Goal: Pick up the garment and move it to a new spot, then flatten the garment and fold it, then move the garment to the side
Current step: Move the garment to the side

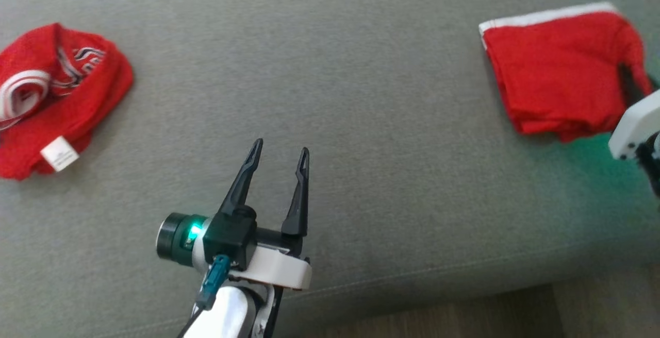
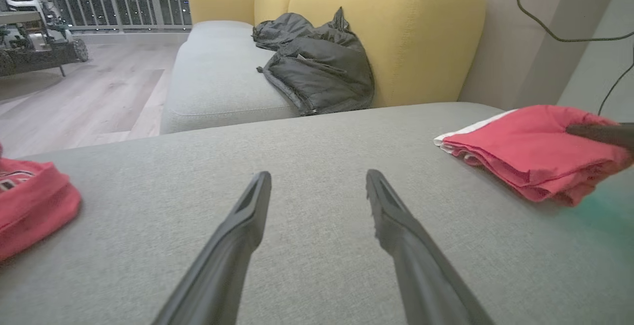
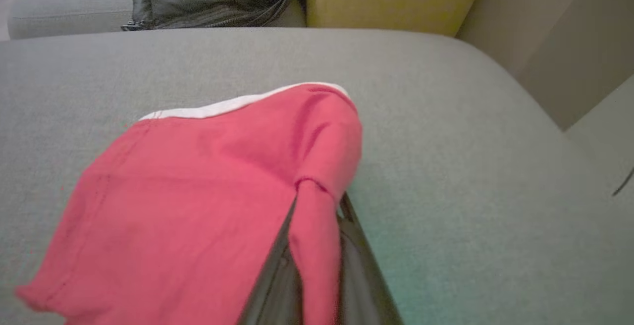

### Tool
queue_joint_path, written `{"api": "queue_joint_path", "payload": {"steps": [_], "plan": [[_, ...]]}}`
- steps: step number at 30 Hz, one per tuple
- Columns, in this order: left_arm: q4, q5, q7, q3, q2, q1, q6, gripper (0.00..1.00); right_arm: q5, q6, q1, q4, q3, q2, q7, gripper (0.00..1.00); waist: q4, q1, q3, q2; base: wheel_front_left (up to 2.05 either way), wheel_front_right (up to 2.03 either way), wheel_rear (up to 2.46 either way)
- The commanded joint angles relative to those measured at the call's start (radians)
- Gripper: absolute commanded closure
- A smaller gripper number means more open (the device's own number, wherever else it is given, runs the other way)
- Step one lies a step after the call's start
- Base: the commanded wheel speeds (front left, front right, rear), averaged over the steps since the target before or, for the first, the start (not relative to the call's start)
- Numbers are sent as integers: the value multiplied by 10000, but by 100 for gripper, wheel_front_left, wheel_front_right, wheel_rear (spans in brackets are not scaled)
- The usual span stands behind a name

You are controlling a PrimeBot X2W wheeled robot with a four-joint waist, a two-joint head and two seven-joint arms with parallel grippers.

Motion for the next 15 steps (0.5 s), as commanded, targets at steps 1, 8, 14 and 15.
{"api": "queue_joint_path", "payload": {"steps": [1, 8, 14, 15], "plan": [[-295, 144, -53, 322, 16, -344, -52, 0, -217, -4, -389, -271, 64, -311, -323, 100, -291, 0, 189, 0, 0, 0, 0], [-468, 84, -53, 405, 16, -518, -204, 0, -1223, -4, -994, 247, -297, -432, -1030, 100, -706, 0, 437, 0, 0, 0, 0], [-644, 129, -53, 420, 16, -573, -298, 0, -1963, -4, -1445, 856, -630, -338, -1255, 100, -815, 0, 530, 0, 0, 0, 0], [-656, 137, -53, 422, 16, -572, -305, 0, -2077, -4, -1504, 916, -631, -349, -1296, 100, -820, 0, 541, 0, 0, 0, 0]]}}
